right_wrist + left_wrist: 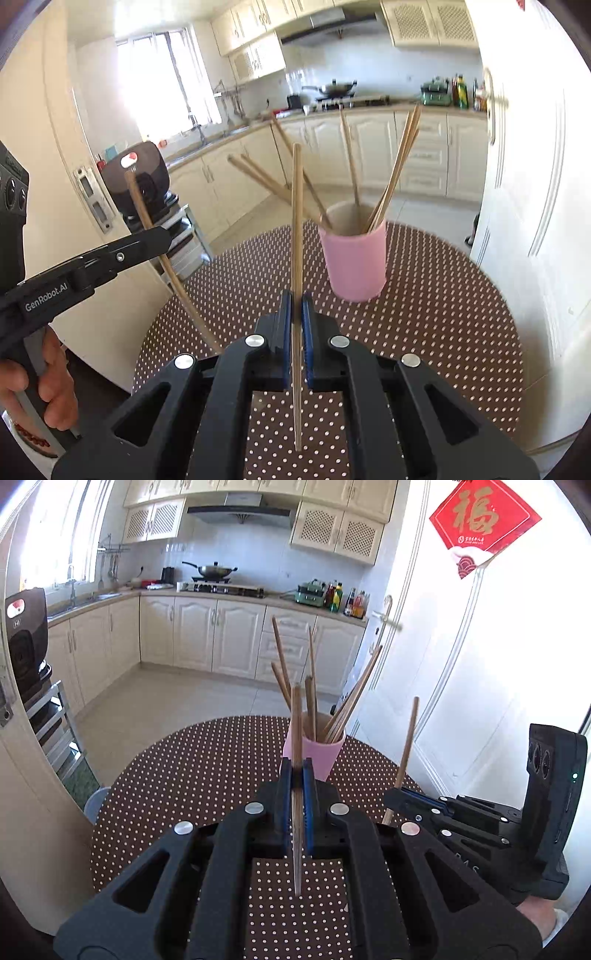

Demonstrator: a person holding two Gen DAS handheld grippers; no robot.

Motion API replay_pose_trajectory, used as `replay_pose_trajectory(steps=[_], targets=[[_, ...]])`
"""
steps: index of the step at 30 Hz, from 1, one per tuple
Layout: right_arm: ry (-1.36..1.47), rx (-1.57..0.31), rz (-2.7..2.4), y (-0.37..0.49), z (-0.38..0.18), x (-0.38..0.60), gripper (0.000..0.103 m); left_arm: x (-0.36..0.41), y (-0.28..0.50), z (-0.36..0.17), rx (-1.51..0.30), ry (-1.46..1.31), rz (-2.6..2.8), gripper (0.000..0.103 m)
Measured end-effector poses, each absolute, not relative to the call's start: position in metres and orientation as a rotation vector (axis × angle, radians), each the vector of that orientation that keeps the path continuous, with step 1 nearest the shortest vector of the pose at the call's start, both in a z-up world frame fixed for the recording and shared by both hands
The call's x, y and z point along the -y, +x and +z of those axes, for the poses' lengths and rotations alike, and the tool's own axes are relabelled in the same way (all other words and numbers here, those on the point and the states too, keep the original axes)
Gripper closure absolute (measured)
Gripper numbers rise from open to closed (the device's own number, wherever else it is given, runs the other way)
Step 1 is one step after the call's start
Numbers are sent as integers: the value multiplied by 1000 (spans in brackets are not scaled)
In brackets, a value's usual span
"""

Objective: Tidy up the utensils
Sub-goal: 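Lift the left chopstick over the pink cup while the right tool carries its chopstick there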

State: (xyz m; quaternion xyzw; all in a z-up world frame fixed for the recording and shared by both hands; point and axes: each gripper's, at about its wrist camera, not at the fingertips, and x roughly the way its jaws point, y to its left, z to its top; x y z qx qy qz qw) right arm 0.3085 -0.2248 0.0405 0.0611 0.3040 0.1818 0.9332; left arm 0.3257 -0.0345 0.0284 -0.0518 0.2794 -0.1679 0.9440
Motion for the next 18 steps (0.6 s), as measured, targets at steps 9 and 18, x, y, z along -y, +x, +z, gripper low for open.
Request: replay_pose_trajectory(steps=[9, 18], targets=[[85, -525, 338, 301, 49, 227, 99, 38, 327, 32, -542, -120, -359, 97], [103, -492, 314, 301, 53, 235, 99, 39, 330, 33, -520, -124, -359, 97]])
